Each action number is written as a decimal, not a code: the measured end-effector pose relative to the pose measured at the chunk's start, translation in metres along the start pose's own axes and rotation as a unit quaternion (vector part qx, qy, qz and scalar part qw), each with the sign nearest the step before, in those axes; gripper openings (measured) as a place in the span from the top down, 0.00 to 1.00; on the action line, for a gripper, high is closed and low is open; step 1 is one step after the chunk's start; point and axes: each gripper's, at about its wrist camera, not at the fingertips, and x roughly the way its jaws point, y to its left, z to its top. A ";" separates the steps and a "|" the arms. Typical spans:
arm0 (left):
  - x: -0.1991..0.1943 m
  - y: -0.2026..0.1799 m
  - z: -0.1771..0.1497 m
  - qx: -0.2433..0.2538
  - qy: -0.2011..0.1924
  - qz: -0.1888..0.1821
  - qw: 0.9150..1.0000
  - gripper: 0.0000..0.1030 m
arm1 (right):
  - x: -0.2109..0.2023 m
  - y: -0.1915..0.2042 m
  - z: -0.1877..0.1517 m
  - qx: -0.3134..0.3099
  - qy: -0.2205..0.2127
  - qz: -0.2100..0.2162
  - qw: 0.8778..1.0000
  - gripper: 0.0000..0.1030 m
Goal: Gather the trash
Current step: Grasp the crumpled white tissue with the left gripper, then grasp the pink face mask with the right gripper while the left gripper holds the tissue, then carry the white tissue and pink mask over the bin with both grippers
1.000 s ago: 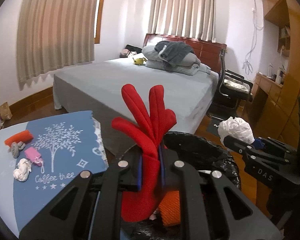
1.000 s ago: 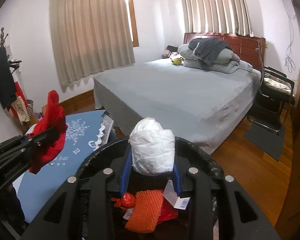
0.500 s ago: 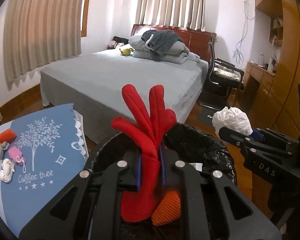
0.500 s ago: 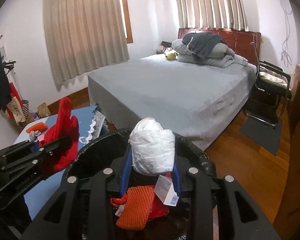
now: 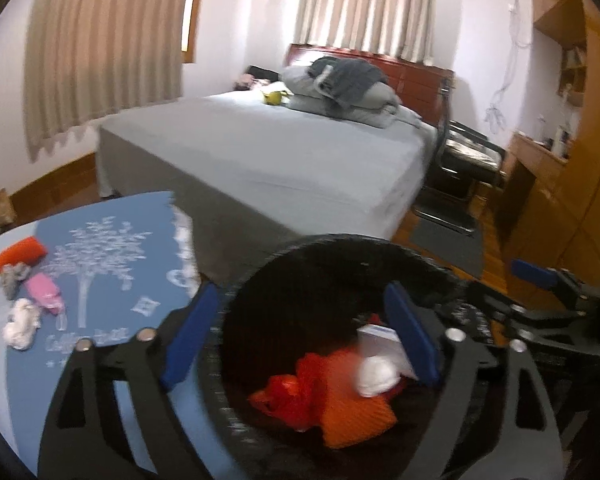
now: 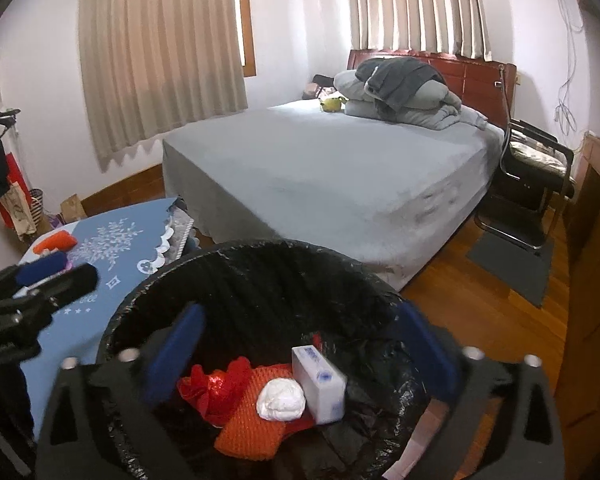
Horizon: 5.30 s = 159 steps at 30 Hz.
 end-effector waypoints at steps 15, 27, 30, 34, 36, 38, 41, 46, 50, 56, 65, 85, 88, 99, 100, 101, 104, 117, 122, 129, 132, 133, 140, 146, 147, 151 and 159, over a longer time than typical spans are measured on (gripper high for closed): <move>-0.053 0.132 -0.014 -0.065 -0.018 0.173 0.983 0.10 | 0.022 0.088 0.015 -0.029 0.001 0.080 0.996 0.05; -0.045 0.253 -0.037 -0.128 0.010 0.262 0.956 0.10 | 0.083 0.199 0.030 -0.070 0.012 0.135 0.988 0.05; -0.030 0.273 -0.043 -0.139 0.026 0.264 0.954 0.10 | 0.103 0.219 0.029 -0.075 0.023 0.141 0.987 0.05; -0.009 0.290 -0.048 -0.152 0.042 0.260 0.953 0.10 | 0.122 0.237 0.028 -0.078 0.034 0.144 0.986 0.06; 0.000 0.298 -0.050 -0.156 0.051 0.259 0.952 0.10 | 0.131 0.245 0.027 -0.080 0.040 0.144 0.986 0.06; 0.008 0.303 -0.051 -0.161 0.057 0.258 0.951 0.10 | 0.137 0.250 0.026 -0.082 0.044 0.144 0.985 0.05; 0.018 0.313 -0.053 -0.178 0.073 0.250 0.949 0.10 | 0.144 0.257 0.024 -0.087 0.049 0.144 0.985 0.05; 0.029 0.317 -0.054 -0.194 0.092 0.226 0.950 0.24 | 0.151 0.260 0.025 -0.088 0.052 0.146 0.984 0.05; 0.033 0.315 -0.054 -0.187 0.099 0.216 0.953 0.40 | 0.152 0.264 0.025 -0.091 0.053 0.148 0.983 0.05; 0.023 0.317 -0.054 -0.202 0.076 0.204 0.955 0.59 | 0.156 0.276 0.022 -0.097 0.058 0.150 0.982 0.05; -0.002 0.333 -0.054 -0.191 0.058 0.247 0.948 0.61 | 0.166 0.311 0.018 -0.107 0.064 0.173 0.977 0.05; -0.030 0.407 -0.072 -0.233 0.067 0.295 0.924 0.60 | 0.212 0.423 0.004 -0.170 0.104 0.217 0.956 0.14; -0.030 0.408 -0.072 -0.234 0.067 0.294 0.924 0.60 | 0.216 0.431 0.001 -0.182 0.115 0.224 0.951 0.23; -0.028 0.408 -0.072 -0.233 0.068 0.296 0.924 0.60 | 0.217 0.439 -0.006 -0.197 0.139 0.245 0.939 0.75; -0.028 0.408 -0.072 -0.232 0.068 0.297 0.924 0.60 | 0.217 0.438 -0.006 -0.197 0.139 0.247 0.939 0.76; -0.027 0.408 -0.072 -0.231 0.069 0.298 0.924 0.60 | 0.216 0.437 -0.007 -0.196 0.139 0.250 0.938 0.80; -0.025 0.406 -0.073 -0.228 0.069 0.301 0.924 0.60 | 0.212 0.434 -0.006 -0.194 0.139 0.260 0.936 0.85; -0.041 0.364 -0.060 -0.209 0.044 0.295 0.931 0.60 | 0.171 0.393 0.019 -0.153 0.109 0.270 0.945 0.85; -0.049 0.339 -0.051 -0.196 0.031 0.282 0.939 0.60 | 0.151 0.372 0.027 -0.141 0.092 0.267 0.949 0.85; -0.061 0.298 -0.033 -0.177 0.013 0.269 0.947 0.60 | 0.120 0.339 0.035 -0.127 0.068 0.263 0.954 0.85; -0.065 0.280 -0.024 -0.167 0.007 0.264 0.950 0.60 | 0.106 0.323 0.038 -0.119 0.060 0.261 0.956 0.85; -0.066 0.276 -0.023 -0.165 0.006 0.262 0.951 0.60 | 0.103 0.318 0.038 -0.116 0.058 0.260 0.957 0.85; -0.071 0.236 -0.012 -0.148 -0.004 0.245 0.958 0.60 | 0.075 0.279 0.044 -0.104 0.040 0.253 0.961 0.85; -0.075 0.204 -0.003 -0.133 -0.010 0.225 0.965 0.60 | 0.053 0.246 0.050 -0.093 0.024 0.241 0.966 0.85; -0.077 0.198 -0.002 -0.130 -0.012 0.222 0.966 0.60 | 0.048 0.239 0.050 -0.091 0.021 0.237 0.967 0.85; -0.082 0.177 0.005 -0.121 -0.019 0.209 0.970 0.59 | 0.030 0.214 0.054 -0.081 0.007 0.227 0.971 0.85; -0.086 0.125 0.018 -0.095 -0.028 0.176 0.979 0.59 | 0.002 0.172 0.056 -0.076 -0.015 0.202 0.976 0.85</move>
